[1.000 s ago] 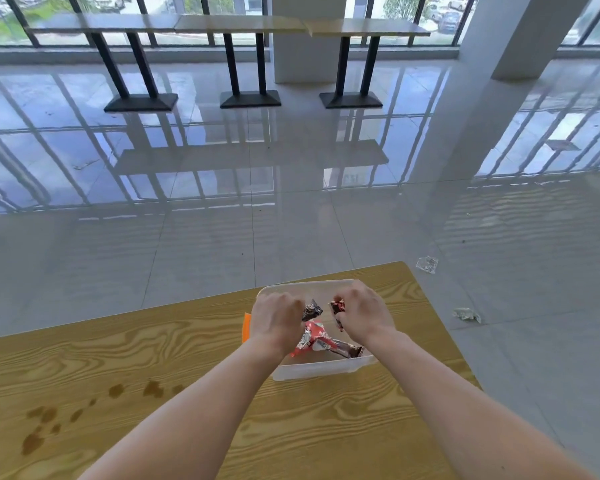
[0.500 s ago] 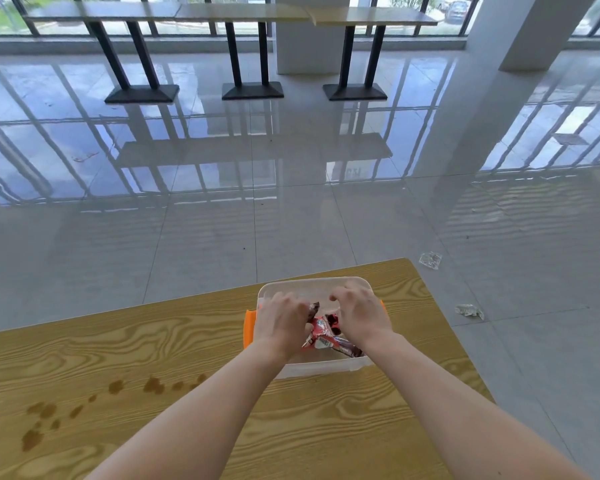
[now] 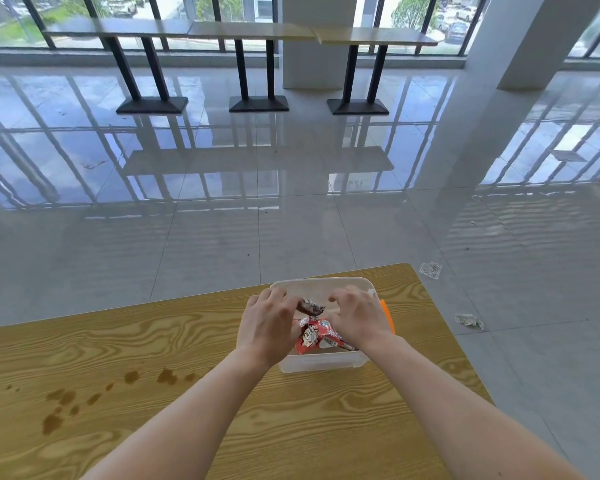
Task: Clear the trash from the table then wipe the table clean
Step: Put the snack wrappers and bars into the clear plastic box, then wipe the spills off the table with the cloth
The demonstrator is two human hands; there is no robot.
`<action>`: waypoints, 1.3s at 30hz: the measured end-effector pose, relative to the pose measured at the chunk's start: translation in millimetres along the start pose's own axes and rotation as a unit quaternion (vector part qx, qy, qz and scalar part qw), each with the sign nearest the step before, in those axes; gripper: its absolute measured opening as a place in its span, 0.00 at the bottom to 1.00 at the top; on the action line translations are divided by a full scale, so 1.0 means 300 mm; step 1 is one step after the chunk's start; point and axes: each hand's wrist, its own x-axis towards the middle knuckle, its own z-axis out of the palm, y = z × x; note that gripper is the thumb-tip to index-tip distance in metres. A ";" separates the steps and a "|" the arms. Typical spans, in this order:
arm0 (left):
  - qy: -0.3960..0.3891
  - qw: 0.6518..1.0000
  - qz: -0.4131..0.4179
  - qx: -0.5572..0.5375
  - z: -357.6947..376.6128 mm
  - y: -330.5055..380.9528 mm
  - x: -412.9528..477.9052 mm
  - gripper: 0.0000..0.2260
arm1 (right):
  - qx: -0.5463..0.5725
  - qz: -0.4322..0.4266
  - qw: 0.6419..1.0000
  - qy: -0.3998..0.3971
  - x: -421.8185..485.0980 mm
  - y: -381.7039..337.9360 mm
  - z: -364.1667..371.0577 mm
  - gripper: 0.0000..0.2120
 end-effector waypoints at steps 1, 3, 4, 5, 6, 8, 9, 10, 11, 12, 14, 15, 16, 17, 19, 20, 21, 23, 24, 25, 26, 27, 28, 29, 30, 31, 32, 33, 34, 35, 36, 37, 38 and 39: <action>0.004 1.000 -0.004 -0.001 -0.011 -0.003 -0.010 0.15 | 0.003 0.000 1.000 -0.001 -0.006 -0.010 -0.007 0.16; 0.011 1.000 -0.014 0.007 -0.030 -0.010 -0.029 0.15 | 0.008 -0.006 1.000 0.002 -0.021 -0.033 -0.022 0.16; 0.013 1.000 -0.018 0.011 -0.040 -0.016 -0.039 0.16 | 0.011 -0.010 1.000 0.007 -0.029 -0.046 -0.028 0.16; 0.016 1.000 -0.022 0.015 -0.050 -0.021 -0.049 0.17 | 0.015 -0.013 1.000 0.012 -0.036 -0.060 -0.034 0.16; 0.019 0.999 -0.023 0.021 -0.061 -0.027 -0.059 0.18 | 0.020 -0.015 1.000 0.013 -0.043 -0.074 -0.039 0.17; 0.029 0.999 -0.025 0.025 -0.084 -0.039 -0.079 0.20 | 0.031 -0.018 0.999 0.006 -0.058 -0.106 -0.051 0.17; 0.034 0.999 -0.027 0.023 -0.096 -0.045 -0.090 0.20 | 0.032 -0.020 0.999 0.001 -0.067 -0.121 -0.057 0.16; 0.038 0.999 -0.030 0.020 -0.107 -0.050 -0.102 0.19 | 0.029 -0.023 0.999 -0.002 -0.076 -0.137 -0.062 0.15; 0.043 0.998 -0.034 0.019 -0.117 -0.057 -0.115 0.18 | 0.028 -0.028 0.999 -0.002 -0.085 -0.153 -0.066 0.14; 0.048 0.998 -0.039 0.019 -0.127 -0.064 -0.130 0.18 | 0.029 -0.036 0.999 0.000 -0.094 -0.169 -0.068 0.14; 0.054 0.997 -0.049 0.022 -0.145 -0.079 -0.164 0.19 | 0.032 -0.054 0.998 0.011 -0.112 -0.204 -0.071 0.12; 0.056 0.997 -0.055 0.023 -0.153 -0.088 -0.183 0.20 | 0.031 -0.061 0.998 0.015 -0.120 -0.223 -0.072 0.10; 0.057 0.996 -0.062 0.025 -0.162 -0.097 -0.205 0.21 | 0.029 -0.071 0.997 0.016 -0.128 -0.243 -0.073 0.09; 0.058 0.996 -0.068 0.028 -0.169 -0.109 -0.230 0.22 | 0.024 -0.083 0.996 0.015 -0.134 -0.265 -0.072 0.08; 0.058 0.994 -0.083 0.035 -0.185 -0.138 -0.286 0.24 | 0.019 -0.113 0.993 0.016 -0.149 -0.313 -0.064 0.09; 0.058 0.993 -0.092 0.039 -0.193 -0.156 -0.316 0.25 | 0.020 -0.126 0.992 0.016 -0.158 -0.342 -0.058 0.10; 0.058 0.992 -0.102 0.042 -0.201 -0.177 -0.349 0.25 | 0.020 -0.134 0.991 0.015 -0.168 -0.371 -0.051 0.12; 0.055 0.990 -0.122 0.048 -0.216 -0.225 -0.417 0.27 | 0.015 -0.149 0.989 0.013 -0.193 -0.434 -0.029 0.15; 0.055 0.988 -0.132 0.050 -0.224 -0.251 -0.452 0.27 | 0.015 -0.158 0.987 0.013 -0.206 -0.464 -0.014 0.17; 0.057 0.987 -0.141 0.051 -0.233 -0.279 -0.488 0.27 | 0.012 -0.167 0.986 0.011 -0.218 -0.495 0.002 0.18; 0.059 0.986 -0.148 0.053 -0.242 -0.309 -0.522 0.27 | 0.009 -0.174 0.985 0.007 -0.230 -0.528 0.018 0.18; 0.060 0.985 -0.156 0.054 -0.253 -0.340 -0.556 0.27 | 0.008 -0.178 0.984 0.001 -0.242 -0.560 0.035 0.18; 0.058 0.983 -0.165 0.054 -0.263 -0.371 -0.590 0.27 | 0.008 -0.183 0.983 -0.006 -0.255 -0.592 0.054 0.18; 0.056 0.982 -0.175 0.053 -0.275 -0.402 -0.623 0.27 | 0.007 -0.188 0.982 -0.010 -0.268 -0.625 0.072 0.18; 0.055 0.980 -0.184 0.054 -0.287 -0.434 -0.655 0.28 | 0.006 -0.194 0.981 -0.013 -0.281 -0.659 0.091 0.18; 0.054 0.978 -0.193 0.056 -0.299 -0.465 -0.688 0.28 | 0.004 -0.199 0.980 -0.016 -0.294 -0.692 0.110 0.18; 0.055 0.977 -0.199 0.058 -0.310 -0.496 -0.721 0.28 | 0.005 -0.203 0.979 -0.017 -0.306 -0.728 0.127 0.18; 0.057 0.975 -0.205 0.058 -0.321 -0.528 -0.755 0.28 | 0.006 -0.207 0.978 -0.020 -0.319 -0.766 0.143 0.18; 0.058 0.974 -0.211 0.059 -0.331 -0.560 -0.789 0.28 | 0.006 -0.210 0.977 -0.024 -0.331 -0.804 0.159 0.19; 0.058 0.973 -0.217 0.059 -0.339 -0.593 -0.823 0.28 | 0.006 -0.213 0.977 -0.027 -0.344 -0.842 0.175 0.19; 0.057 0.971 -0.224 0.059 -0.347 -0.626 -0.857 0.28 | 0.007 -0.215 0.976 -0.030 -0.357 -0.879 0.192 0.19; 0.056 0.969 -0.232 0.059 -0.353 -0.660 -0.891 0.29 | 0.009 -0.216 0.976 -0.033 -0.368 -0.915 0.209 0.20; 0.054 0.968 -0.239 0.058 -0.358 -0.694 -0.925 0.29 | 0.011 -0.218 0.975 -0.036 -0.381 -0.949 0.227 0.20; 0.051 0.966 -0.246 0.058 -0.362 -0.728 -0.961 0.29 | 0.012 -0.220 0.975 -0.038 -0.392 -0.982 0.247 0.20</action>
